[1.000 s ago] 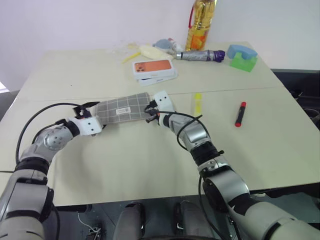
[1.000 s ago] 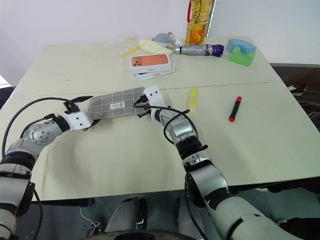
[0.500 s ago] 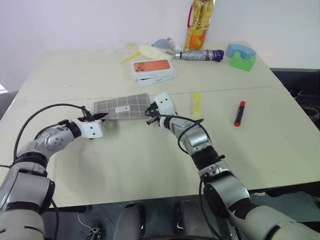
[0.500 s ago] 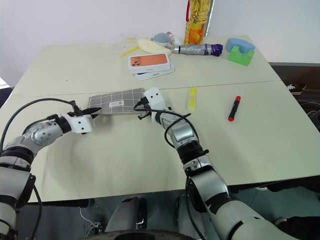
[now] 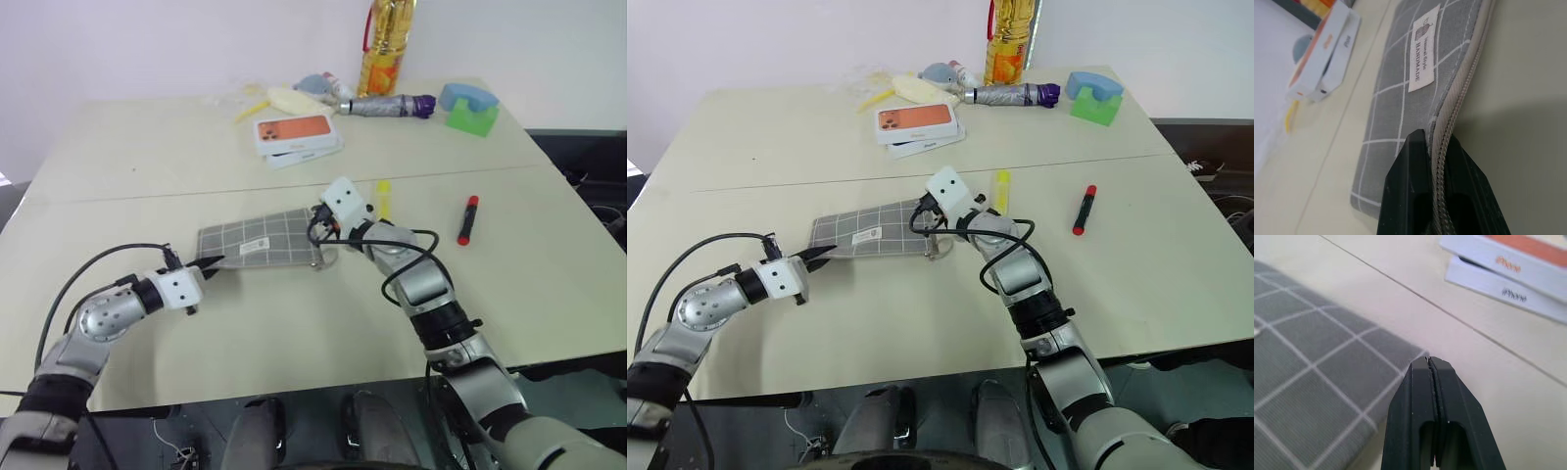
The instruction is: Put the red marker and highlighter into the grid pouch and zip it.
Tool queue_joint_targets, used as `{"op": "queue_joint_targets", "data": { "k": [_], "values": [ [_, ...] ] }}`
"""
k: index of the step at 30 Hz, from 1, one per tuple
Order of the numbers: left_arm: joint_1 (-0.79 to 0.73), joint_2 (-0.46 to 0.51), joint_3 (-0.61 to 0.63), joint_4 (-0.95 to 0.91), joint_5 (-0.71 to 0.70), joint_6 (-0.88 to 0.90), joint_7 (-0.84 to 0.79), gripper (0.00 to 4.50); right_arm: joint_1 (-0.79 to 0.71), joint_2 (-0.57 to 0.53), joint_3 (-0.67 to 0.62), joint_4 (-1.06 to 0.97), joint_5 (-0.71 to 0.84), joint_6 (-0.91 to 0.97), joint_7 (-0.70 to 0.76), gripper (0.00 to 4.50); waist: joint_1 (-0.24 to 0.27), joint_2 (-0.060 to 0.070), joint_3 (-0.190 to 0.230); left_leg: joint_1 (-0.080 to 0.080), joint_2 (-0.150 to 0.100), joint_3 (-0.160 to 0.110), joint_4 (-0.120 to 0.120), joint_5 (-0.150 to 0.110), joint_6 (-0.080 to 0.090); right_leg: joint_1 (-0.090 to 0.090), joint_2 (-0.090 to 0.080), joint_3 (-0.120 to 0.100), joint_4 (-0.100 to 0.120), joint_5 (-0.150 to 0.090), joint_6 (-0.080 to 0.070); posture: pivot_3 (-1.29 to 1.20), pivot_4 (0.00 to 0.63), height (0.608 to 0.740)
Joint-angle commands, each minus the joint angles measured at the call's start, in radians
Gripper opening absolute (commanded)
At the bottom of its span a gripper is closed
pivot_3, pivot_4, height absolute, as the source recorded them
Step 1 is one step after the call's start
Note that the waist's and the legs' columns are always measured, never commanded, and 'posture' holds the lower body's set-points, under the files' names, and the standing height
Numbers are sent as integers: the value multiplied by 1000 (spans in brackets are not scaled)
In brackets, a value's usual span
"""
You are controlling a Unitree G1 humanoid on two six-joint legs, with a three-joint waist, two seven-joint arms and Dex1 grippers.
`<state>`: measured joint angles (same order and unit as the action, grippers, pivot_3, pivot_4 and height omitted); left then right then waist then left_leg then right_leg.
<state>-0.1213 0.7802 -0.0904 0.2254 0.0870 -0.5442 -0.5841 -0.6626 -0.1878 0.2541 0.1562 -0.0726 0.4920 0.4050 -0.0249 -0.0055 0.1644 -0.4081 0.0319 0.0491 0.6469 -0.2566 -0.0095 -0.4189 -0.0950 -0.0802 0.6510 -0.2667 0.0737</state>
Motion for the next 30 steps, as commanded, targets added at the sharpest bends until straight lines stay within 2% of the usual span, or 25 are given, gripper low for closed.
{"op": "queue_joint_targets", "data": {
  "k": [1,6,10,13,16,19,20,24,30],
  "values": [
    [76,-25,-17,-153,45,156,1,57,24,-1,-13,-124,42,36,42,0,7,0,0,0,0,0,0,0,0,0,0,0,0,0,0,0,150,740],
    [85,-61,-16,-245,71,297,3,57,93,5,66,-287,128,180,166,0,11,0,0,0,0,0,0,0,0,0,1,0,0,0,0,0,150,740],
    [72,-95,-19,-284,46,367,-17,57,116,45,85,-232,98,278,95,0,14,0,0,0,0,-1,1,0,0,1,1,0,0,0,0,0,150,740],
    [61,-115,7,-307,-6,396,-38,1063,120,92,62,-108,75,301,5,0,14,-1,0,0,0,-1,1,0,0,2,1,0,0,0,0,0,150,740],
    [61,-104,20,-311,-42,381,-81,2567,115,127,33,-48,80,298,-39,0,13,-1,-1,1,0,-2,1,0,0,3,1,-1,0,0,0,0,150,740],
    [69,-42,49,-280,-74,293,-150,4205,111,165,-12,-24,103,310,-70,0,10,-1,-1,3,0,-2,1,0,0,5,1,-1,0,0,0,0,150,740],
    [69,-32,53,-271,-77,276,-158,4440,111,170,-17,-22,104,310,-72,0,10,-1,-1,3,0,-2,1,0,0,5,2,-1,0,0,0,0,150,740],
    [47,45,86,-123,-77,88,-198,4440,109,167,-13,-23,107,303,-72,0,10,-1,-1,4,0,-2,1,0,0,5,1,-1,0,0,0,0,150,740],
    [-81,75,58,189,31,-214,-139,4440,106,167,-8,-19,109,293,-70,0,12,-1,-1,4,0,-2,1,0,0,5,2,-1,0,0,0,0,150,740]
  ]
}}
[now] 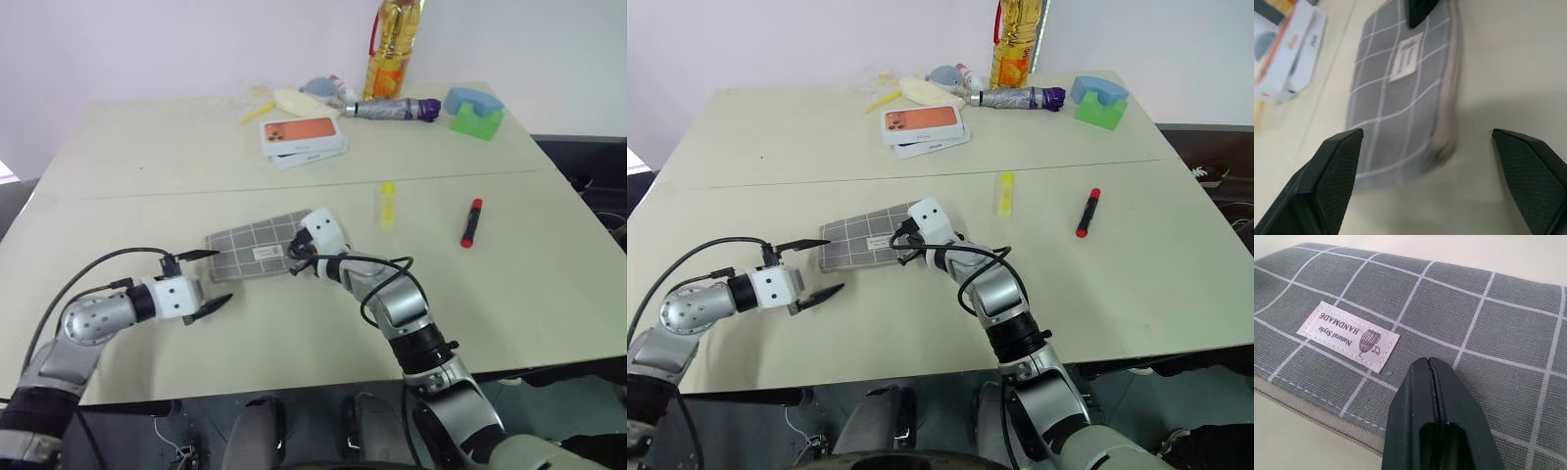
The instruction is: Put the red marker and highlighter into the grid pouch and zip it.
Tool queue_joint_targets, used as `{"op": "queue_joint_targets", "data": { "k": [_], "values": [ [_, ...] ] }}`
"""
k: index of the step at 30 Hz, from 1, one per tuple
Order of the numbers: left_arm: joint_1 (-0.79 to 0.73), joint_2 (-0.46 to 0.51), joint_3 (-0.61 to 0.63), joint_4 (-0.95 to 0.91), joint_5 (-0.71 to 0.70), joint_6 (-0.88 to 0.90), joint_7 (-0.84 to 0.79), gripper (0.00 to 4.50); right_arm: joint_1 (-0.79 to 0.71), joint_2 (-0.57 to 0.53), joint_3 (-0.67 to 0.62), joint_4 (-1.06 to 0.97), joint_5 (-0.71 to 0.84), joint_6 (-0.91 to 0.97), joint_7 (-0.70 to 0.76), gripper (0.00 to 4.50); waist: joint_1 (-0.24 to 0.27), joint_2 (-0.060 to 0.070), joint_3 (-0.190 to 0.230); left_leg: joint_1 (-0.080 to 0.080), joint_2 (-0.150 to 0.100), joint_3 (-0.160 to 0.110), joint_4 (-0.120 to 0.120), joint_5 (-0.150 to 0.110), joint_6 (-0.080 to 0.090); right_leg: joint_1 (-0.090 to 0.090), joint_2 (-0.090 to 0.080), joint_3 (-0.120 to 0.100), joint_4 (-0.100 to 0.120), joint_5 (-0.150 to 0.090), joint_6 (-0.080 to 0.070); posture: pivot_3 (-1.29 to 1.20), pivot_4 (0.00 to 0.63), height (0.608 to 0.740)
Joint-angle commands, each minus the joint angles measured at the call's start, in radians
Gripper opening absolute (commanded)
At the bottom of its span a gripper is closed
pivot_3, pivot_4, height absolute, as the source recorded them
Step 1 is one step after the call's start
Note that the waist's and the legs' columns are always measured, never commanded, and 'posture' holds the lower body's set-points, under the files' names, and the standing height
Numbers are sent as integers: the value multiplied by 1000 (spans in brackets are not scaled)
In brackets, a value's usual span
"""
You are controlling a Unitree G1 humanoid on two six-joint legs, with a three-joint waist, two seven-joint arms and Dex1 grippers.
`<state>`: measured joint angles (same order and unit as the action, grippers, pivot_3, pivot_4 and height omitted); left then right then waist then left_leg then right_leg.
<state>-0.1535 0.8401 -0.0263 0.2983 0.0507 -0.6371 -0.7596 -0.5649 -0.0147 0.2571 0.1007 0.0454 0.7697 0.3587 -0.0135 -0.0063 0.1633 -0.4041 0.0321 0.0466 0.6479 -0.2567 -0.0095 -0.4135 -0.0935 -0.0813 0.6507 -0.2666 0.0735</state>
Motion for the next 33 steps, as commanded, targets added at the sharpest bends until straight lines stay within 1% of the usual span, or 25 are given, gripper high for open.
{"op": "queue_joint_targets", "data": {
  "k": [1,5,10,11,12,14,15,16,17,18,19,20,21,24,26,28,31,32,33],
  "values": [
    [-79,11,-19,167,91,-177,49,4440,9,-6,-7,36,-10,13,-22,0,1,0,0,0,0,0,0,0,0,0,0,0,0,0,0,0,150,740],
    [-182,-20,-72,340,184,-348,109,4440,9,-3,-3,37,-12,8,-25,0,2,-1,0,0,0,2,0,0,0,1,0,-1,0,0,0,0,150,740],
    [-269,-45,-137,512,280,-546,183,4440,16,-5,1,27,-14,8,-30,0,2,-1,-1,1,0,2,0,0,0,2,0,-2,0,0,0,0,150,740],
    [-283,-48,-143,536,306,-574,210,3927,18,-8,4,24,-17,8,-31,0,2,-1,-1,1,0,2,0,0,0,2,0,-2,0,0,0,0,150,740],
    [-295,-50,-149,556,328,-594,234,3665,20,-11,6,22,-18,9,-31,0,2,-1,-1,1,-1,2,0,0,0,2,-1,-2,0,0,0,0,150,740],
    [-318,-50,-160,596,382,-627,289,2733,24,-14,7,15,-18,10,-33,0,2,-1,-1,1,-1,2,0,0,0,2,-1,-2,0,0,0,0,150,740],
    [-328,-49,-165,613,403,-637,313,2110,25,-16,7,13,-17,11,-34,0,3,-1,-1,1,-1,2,0,0,0,2,-1,-3,0,0,1,0,150,740],
    [-339,-44,-170,631,418,-646,333,1618,25,-16,7,10,-16,12,-35,0,3,-1,-1,1,-1,2,0,0,0,3,-1,-3,0,0,1,0,150,740],
    [-346,-40,-169,643,423,-656,350,1558,26,-18,8,6,-17,8,-36,0,3,-1,-1,1,-1,2,0,0,0,3,-1,-3,0,0,1,0,150,740],
    [-353,-36,-168,654,430,-668,370,1010,27,-19,10,1,-19,2,-38,0,2,-1,-1,1,-1,2,0,0,0,3,-1,-3,0,0,1,0,150,740],
    [-357,-34,-168,661,438,-677,388,912,28,-20,10,-3,-20,-2,-38,0,3,-1,-1,1,-1,2,0,0,0,3,-1,-3,0,0,1,0,150,740],
    [-360,-38,-168,672,421,-678,388,539,26,-21,7,-9,-20,-13,-39,0,3,-1,-1,1,-1,2,0,0,0,3,-1,-3,0,0,1,0,150,740],
    [-362,-44,-171,683,396,-674,382,64,25,-23,2,-16,-20,-24,-43,0,3,0,-2,1,-1,2,0,0,0,3,-1,-4,0,0,1,0,150,740],
    [-345,-78,-173,687,246,-615,291,26,14,-44,-15,-43,-37,-73,-60,0,5,0,-2,1,-1,2,0,0,0,3,-2,-4,0,0,1,0,150,740],
    [-307,-100,-170,596,102,-523,206,26,8,-76,-35,-77,-39,-88,-60,0,5,1,-1,1,-1,2,0,0,0,3,-2,-4,0,0,1,0,150,740],
    [-266,-111,-162,487,10,-426,153,26,6,-103,-60,-113,-25,-90,-49,0,4,1,-1,0,-1,2,1,0,0,3,-3,-4,0,0,1,0,150,740],
    [-186,-135,-135,280,-85,-226,132,0,7,-164,-116,-201,14,-79,-4,794,0,1,-1,-1,-1,1,0,0,0,1,-3,-3,-1,0,1,0,150,740],
    [-158,-142,-127,217,-105,-164,131,0,10,-185,-126,-226,20,-70,9,1240,-1,1,-1,-2,-1,0,0,0,0,0,-3,-3,-1,0,1,0,150,740],
    [-134,-146,-119,162,-115,-112,132,0,14,-204,-128,-245,22,-62,20,1795,-1,1,0,-4,-1,0,0,0,0,-1,-3,-3,-1,0,1,0,150,740]
  ]
}}
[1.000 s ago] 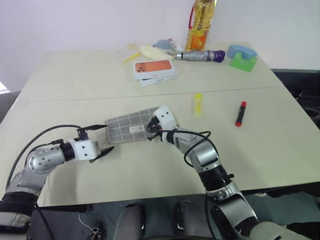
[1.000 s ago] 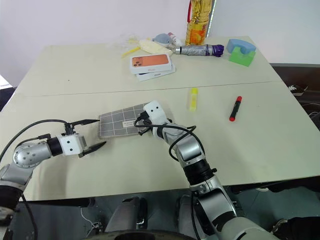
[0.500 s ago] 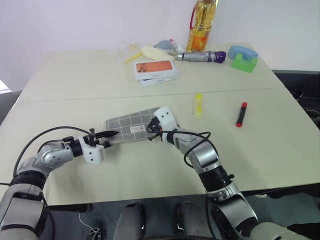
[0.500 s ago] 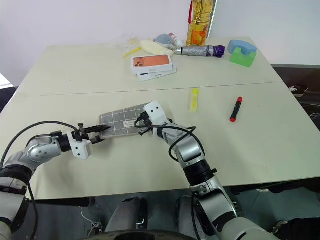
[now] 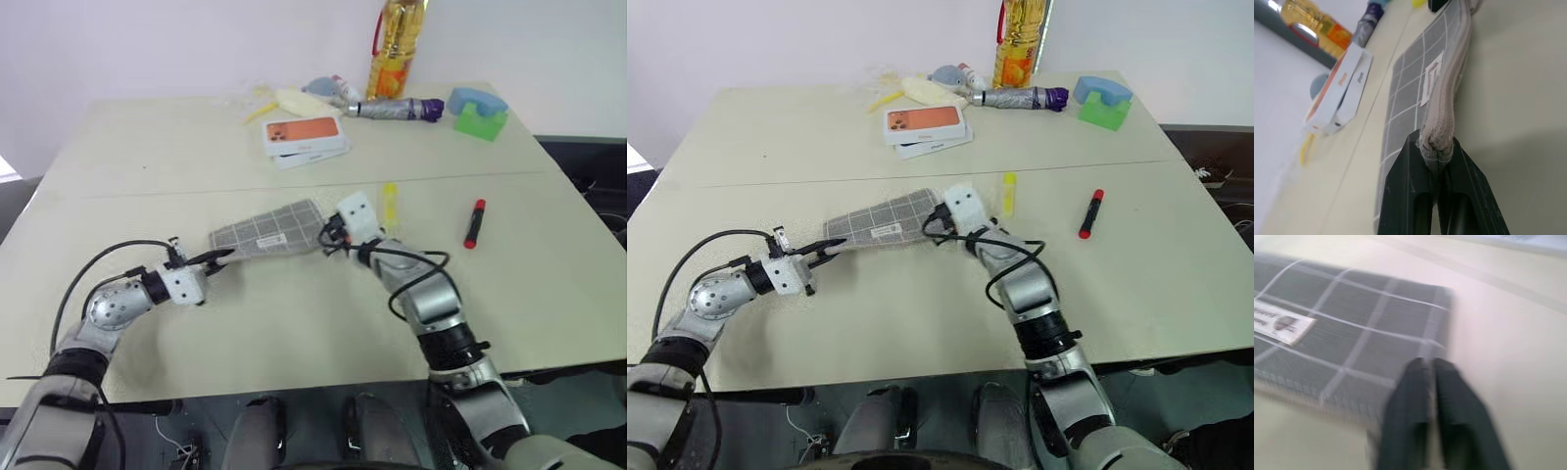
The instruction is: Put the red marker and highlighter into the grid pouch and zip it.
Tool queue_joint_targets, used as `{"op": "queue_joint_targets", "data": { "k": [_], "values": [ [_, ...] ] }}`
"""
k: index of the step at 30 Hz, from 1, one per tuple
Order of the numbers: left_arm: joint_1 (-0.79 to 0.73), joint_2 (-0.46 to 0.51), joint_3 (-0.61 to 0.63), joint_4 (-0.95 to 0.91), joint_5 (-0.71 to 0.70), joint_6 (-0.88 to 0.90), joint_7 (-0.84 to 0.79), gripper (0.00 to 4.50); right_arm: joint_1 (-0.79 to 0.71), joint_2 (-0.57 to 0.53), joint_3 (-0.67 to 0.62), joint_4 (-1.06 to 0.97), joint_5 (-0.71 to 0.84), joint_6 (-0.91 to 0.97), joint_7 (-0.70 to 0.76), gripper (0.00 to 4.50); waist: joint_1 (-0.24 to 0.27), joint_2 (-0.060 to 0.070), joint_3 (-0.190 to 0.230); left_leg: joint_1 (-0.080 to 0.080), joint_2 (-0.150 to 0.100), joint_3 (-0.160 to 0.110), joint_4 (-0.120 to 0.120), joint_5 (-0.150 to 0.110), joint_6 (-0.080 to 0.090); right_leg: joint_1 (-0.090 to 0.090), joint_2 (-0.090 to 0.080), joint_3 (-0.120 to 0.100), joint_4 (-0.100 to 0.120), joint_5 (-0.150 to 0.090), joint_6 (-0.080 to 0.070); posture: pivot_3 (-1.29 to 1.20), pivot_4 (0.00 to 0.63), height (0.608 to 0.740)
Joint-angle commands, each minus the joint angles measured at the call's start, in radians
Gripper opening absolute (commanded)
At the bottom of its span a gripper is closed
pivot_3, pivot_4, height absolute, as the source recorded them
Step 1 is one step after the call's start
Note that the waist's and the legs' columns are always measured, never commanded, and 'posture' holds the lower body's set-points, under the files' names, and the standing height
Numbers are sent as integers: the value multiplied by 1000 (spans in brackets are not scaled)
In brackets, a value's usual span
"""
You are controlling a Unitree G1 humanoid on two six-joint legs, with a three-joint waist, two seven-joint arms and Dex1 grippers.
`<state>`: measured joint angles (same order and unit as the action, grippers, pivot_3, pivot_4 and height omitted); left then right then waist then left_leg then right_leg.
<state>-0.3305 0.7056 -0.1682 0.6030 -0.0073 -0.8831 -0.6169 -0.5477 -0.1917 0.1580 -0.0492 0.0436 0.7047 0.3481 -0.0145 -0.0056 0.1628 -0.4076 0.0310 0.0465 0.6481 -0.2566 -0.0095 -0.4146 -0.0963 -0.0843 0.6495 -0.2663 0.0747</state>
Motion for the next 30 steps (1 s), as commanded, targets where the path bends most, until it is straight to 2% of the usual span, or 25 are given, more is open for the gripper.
{"op": "queue_joint_targets", "data": {
  "k": [1,5,11,17,30],
  "values": [
    [64,-16,31,-189,-59,181,-4,0,1,-45,-28,-111,23,6,40,2379,0,-1,0,0,0,0,0,0,0,0,0,0,0,0,0,0,150,740],
    [142,-50,59,-367,-54,342,39,0,28,-124,0,-167,1,-5,78,4422,-1,-1,0,0,1,0,0,0,0,-1,2,0,0,0,0,0,150,740],
    [196,-93,63,-503,-19,458,67,0,84,-156,2,-241,65,77,145,4422,3,-1,1,0,1,0,0,0,0,0,2,0,-1,0,0,0,150,740],
    [193,-129,90,-531,-30,510,81,0,94,-122,-27,-193,72,123,87,4422,4,-1,1,0,1,0,0,0,0,0,2,0,-1,0,0,0,150,740],
    [196,-153,98,-525,-32,488,51,0,62,-62,-90,-155,105,93,33,4422,3,-1,1,0,1,1,0,0,0,0,2,0,-1,0,0,0,150,740]
  ]
}}
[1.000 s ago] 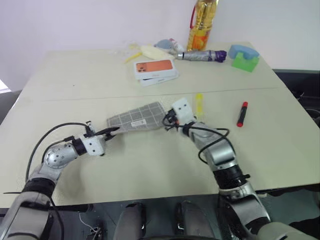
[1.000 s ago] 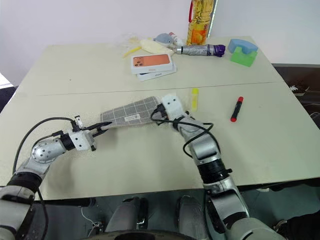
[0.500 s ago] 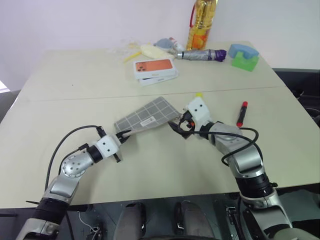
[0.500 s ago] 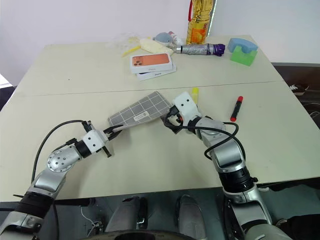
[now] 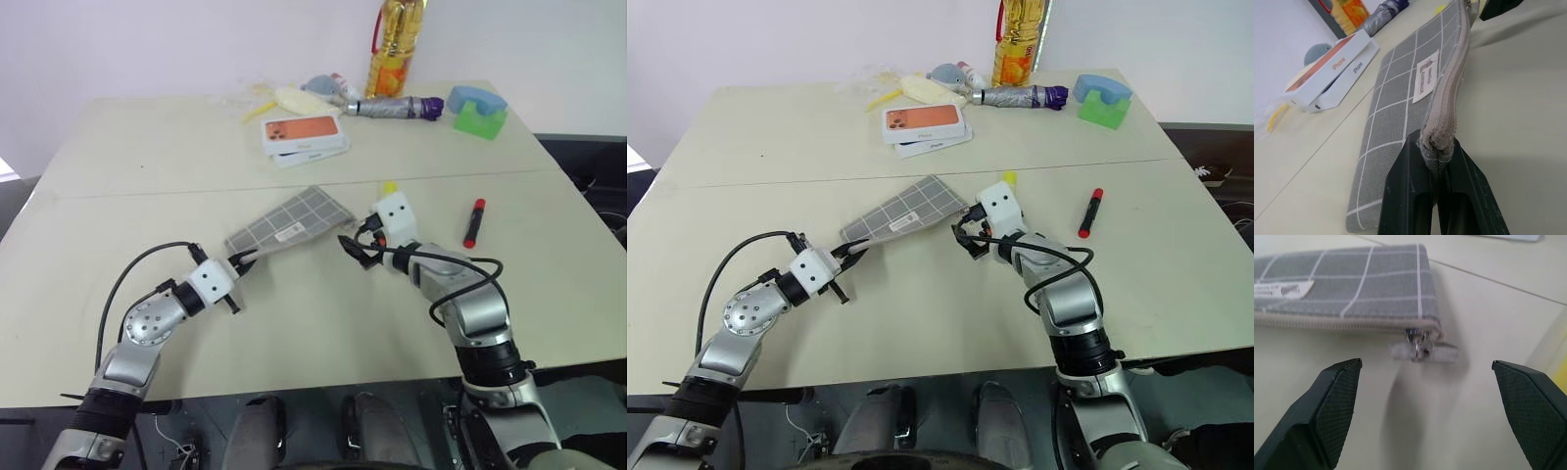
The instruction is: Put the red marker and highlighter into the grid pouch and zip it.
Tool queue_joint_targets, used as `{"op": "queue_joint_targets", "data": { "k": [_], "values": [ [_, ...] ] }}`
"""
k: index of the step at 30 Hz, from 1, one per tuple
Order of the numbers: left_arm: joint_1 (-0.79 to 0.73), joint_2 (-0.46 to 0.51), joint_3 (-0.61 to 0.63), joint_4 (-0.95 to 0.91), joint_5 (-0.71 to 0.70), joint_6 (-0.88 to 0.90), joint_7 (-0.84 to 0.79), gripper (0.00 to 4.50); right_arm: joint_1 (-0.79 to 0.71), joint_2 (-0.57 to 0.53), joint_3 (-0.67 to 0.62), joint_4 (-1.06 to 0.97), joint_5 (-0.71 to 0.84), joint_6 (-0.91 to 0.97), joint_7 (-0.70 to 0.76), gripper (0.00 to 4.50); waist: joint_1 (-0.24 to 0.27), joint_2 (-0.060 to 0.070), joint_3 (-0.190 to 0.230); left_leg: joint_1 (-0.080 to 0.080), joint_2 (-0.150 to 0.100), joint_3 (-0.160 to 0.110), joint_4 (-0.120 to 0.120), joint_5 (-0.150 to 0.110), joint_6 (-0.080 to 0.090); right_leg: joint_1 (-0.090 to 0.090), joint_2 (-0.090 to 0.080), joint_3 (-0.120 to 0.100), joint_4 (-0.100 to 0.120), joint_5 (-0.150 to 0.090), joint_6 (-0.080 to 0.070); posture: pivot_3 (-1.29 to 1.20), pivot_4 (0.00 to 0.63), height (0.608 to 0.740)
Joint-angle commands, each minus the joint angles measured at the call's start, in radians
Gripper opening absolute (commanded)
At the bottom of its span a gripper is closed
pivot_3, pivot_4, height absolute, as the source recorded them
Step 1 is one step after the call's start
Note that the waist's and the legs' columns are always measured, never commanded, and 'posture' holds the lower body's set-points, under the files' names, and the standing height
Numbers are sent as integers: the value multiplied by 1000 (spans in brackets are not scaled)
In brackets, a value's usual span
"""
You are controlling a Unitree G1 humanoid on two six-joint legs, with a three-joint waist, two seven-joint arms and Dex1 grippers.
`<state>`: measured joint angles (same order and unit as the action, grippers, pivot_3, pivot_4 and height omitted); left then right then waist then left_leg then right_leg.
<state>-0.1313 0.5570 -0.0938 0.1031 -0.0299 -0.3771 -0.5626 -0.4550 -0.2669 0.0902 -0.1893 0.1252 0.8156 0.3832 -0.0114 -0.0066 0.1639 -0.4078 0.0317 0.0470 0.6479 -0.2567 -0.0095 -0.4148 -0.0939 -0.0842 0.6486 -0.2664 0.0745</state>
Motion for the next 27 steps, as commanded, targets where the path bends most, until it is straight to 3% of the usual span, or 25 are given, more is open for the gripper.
{"op": "queue_joint_targets", "data": {
  "k": [1,3,6,13,18,27],
  "values": [
    [-4,-6,23,-24,-9,-21,-5,0,-34,20,-26,-14,29,-15,-4,4422,0,0,0,0,0,0,0,0,0,0,0,0,0,0,0,0,150,740],
    [-3,-9,20,-24,-6,-26,-7,0,-37,29,-34,-10,40,-12,-8,4422,0,0,0,0,0,0,0,0,0,0,0,0,0,0,0,0,150,740],
    [-1,-13,19,-26,-3,-32,-8,0,-39,39,-42,-3,56,-3,-13,3576,0,0,0,0,0,0,0,0,0,0,0,0,0,0,0,0,150,740],
    [3,-17,21,-27,-4,-36,-6,0,-38,41,-42,3,72,0,-17,34,0,0,0,0,0,0,0,0,0,0,0,0,0,0,0,0,150,740],
    [2,-21,21,-25,-5,-38,-7,0,-37,36,-34,2,65,-4,-22,34,0,0,0,0,0,0,0,0,0,0,0,0,0,0,0,0,150,740],
    [-12,-70,-12,-40,29,7,12,0,-48,-84,155,-112,-3,-53,88,34,0,0,0,0,0,0,0,0,0,0,0,0,0,0,0,0,150,740]
  ]
}}
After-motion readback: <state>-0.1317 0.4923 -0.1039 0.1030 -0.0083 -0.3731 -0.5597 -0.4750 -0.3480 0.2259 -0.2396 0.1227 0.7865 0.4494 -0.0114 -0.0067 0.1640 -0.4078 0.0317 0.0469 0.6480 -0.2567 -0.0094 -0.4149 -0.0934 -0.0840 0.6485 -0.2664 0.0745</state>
